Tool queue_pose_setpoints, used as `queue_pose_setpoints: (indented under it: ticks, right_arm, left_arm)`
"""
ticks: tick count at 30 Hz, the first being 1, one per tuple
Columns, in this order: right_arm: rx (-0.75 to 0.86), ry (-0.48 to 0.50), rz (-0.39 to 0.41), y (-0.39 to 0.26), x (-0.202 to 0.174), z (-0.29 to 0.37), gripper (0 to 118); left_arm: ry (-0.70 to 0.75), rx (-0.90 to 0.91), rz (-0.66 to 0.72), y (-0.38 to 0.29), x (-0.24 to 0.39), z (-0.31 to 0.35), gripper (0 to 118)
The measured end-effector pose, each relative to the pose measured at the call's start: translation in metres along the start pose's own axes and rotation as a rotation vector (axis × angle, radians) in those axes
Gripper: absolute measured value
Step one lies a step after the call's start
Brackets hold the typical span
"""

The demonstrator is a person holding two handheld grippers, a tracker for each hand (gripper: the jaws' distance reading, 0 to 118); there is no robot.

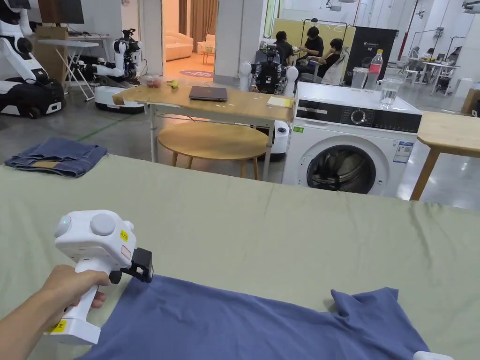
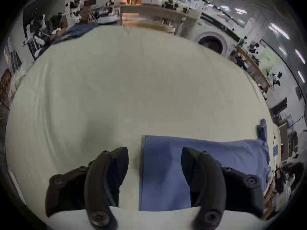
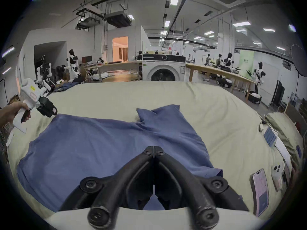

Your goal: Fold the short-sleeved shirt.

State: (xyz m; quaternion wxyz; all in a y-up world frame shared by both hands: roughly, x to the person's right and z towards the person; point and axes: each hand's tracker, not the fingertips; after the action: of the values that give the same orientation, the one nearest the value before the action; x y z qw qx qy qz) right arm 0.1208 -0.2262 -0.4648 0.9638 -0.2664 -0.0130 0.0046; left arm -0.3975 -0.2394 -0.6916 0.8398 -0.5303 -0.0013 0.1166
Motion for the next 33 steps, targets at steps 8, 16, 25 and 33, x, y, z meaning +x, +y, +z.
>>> queue_pose_setpoints:
  ticks: [8, 16, 25, 33]
  right_arm:
    - [-0.037, -0.040, -0.012, -0.006, 0.023, -0.005, 0]
    - [-0.111, -0.055, -0.070, 0.030, 0.074, -0.023, 10]
    - [-0.375, 0.000, -0.063, 0.097, 0.125, -0.129, 59]
    - [-0.622, 0.079, -0.095, 0.074, 0.112, -0.194, 59]
  left_arm:
    - [0.171, 0.044, -0.169, -0.009, 0.038, -0.017, 59]
    - [0.173, 0.087, -0.256, -0.033, 0.067, 0.000, 0]
    - [0.110, 0.189, -0.225, -0.063, 0.054, 0.057, 0]
    - [0.108, 0.207, -0.239, -0.080, 0.043, 0.071, 0]
